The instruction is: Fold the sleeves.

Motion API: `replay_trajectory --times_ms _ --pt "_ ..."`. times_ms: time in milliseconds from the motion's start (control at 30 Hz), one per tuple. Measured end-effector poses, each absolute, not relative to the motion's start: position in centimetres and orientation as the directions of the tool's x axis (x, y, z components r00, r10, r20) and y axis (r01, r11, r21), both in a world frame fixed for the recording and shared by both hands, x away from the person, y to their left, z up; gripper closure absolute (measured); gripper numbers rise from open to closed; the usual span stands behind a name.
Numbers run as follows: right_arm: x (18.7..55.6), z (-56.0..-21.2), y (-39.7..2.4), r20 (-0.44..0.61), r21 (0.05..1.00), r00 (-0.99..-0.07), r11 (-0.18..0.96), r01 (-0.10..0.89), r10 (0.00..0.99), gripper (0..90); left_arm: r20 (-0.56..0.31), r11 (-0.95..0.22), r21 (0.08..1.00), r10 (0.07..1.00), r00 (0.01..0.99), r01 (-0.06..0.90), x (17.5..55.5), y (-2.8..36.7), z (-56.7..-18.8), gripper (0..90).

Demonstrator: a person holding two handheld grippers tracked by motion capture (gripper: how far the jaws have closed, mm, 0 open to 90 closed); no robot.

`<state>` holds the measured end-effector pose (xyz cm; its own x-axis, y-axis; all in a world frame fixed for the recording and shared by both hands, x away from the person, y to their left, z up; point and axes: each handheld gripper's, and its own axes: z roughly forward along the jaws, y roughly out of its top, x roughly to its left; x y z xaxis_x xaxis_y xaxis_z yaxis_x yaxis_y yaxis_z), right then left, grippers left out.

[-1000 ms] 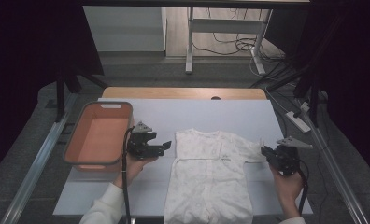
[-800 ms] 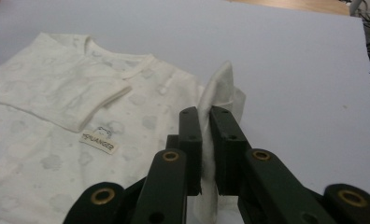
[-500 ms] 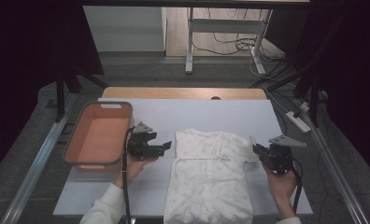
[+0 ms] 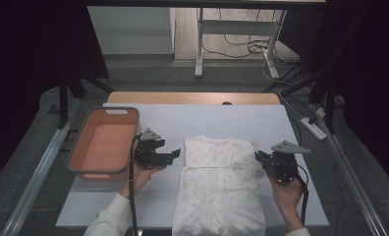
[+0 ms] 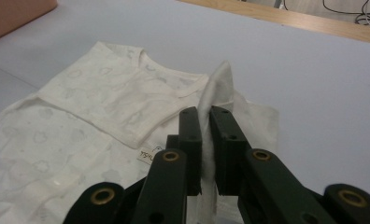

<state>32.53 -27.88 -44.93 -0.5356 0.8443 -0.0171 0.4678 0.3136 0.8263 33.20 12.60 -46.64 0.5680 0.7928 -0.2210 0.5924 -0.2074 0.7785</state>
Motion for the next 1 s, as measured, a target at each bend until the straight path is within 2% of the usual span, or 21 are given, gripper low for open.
replay_trajectory --times_ms 1000 --pt "32.9 -45.9 -24.4 -0.001 0.816 -0.599 0.347 0.463 0.801 83.1 -0.221 -0.215 0.773 0.791 0.570 0.597 33.3 12.4 -46.9 24.4"
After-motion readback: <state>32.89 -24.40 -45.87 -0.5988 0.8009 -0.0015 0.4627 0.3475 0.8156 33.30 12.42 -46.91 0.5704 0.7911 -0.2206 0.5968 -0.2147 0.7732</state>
